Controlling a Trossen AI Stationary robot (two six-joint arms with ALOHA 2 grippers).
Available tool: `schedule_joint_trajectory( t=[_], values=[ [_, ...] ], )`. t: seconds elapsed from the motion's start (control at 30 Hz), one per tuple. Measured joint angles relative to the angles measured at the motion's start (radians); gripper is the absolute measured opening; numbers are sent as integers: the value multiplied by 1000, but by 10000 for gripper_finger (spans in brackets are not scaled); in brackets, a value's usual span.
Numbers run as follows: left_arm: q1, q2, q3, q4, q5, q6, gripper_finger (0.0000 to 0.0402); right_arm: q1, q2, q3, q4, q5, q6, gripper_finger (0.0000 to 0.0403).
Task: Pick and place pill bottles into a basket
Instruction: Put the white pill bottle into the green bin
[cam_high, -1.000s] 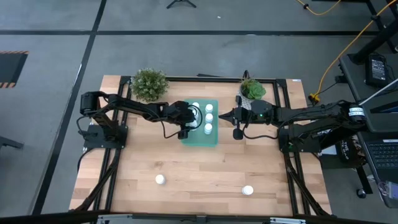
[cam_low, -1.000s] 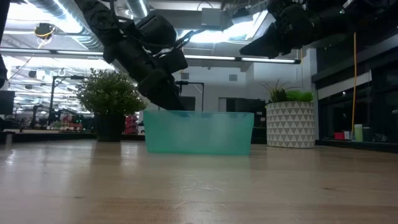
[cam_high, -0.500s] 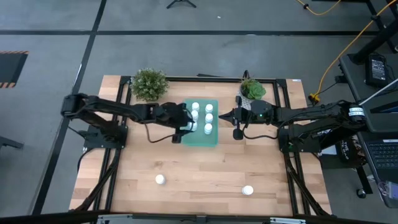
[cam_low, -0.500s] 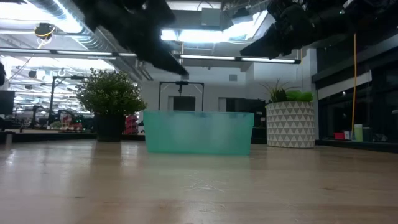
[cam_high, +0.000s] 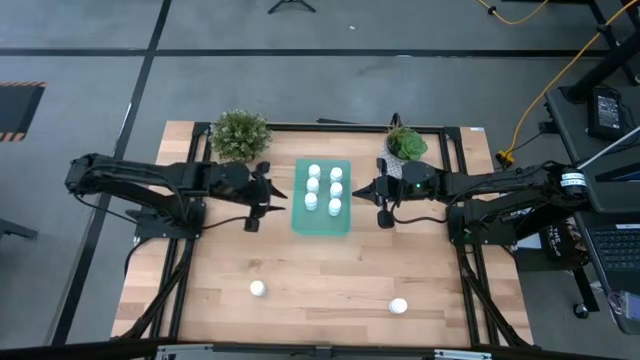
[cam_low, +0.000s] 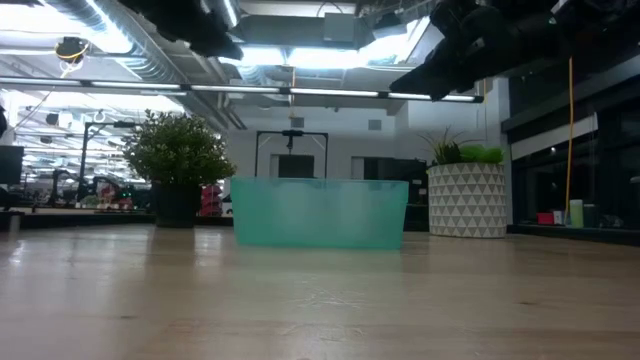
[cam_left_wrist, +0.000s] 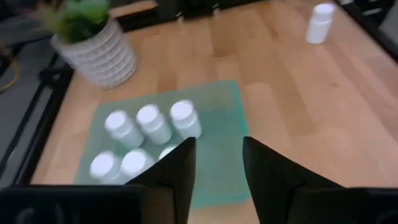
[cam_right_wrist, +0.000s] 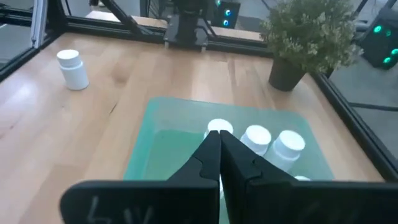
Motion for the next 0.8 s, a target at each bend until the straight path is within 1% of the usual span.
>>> schedule_joint_trajectory(
  t=[0.1,0.2,0.3,0.4,0.63,0.8],
  values=[
    [-15,-26,0,-55,-45,-16,100,0,0,0,-17,0,-1,3],
    [-31,-38,-17,-74,-41,-16,70,0,0,0,-20,0,0,3],
    [-44,-52,-65,-74,-39,-7,39,0,0,0,-21,0,0,3],
    [-60,-64,-107,-64,-34,-34,9,0,0,0,-22,0,-1,3],
    [-111,-114,-195,51,17,-12,1,0,0,0,-23,0,2,3],
    [-129,-158,-231,54,0,-26,2,7,0,0,-29,1,2,3]
  ],
)
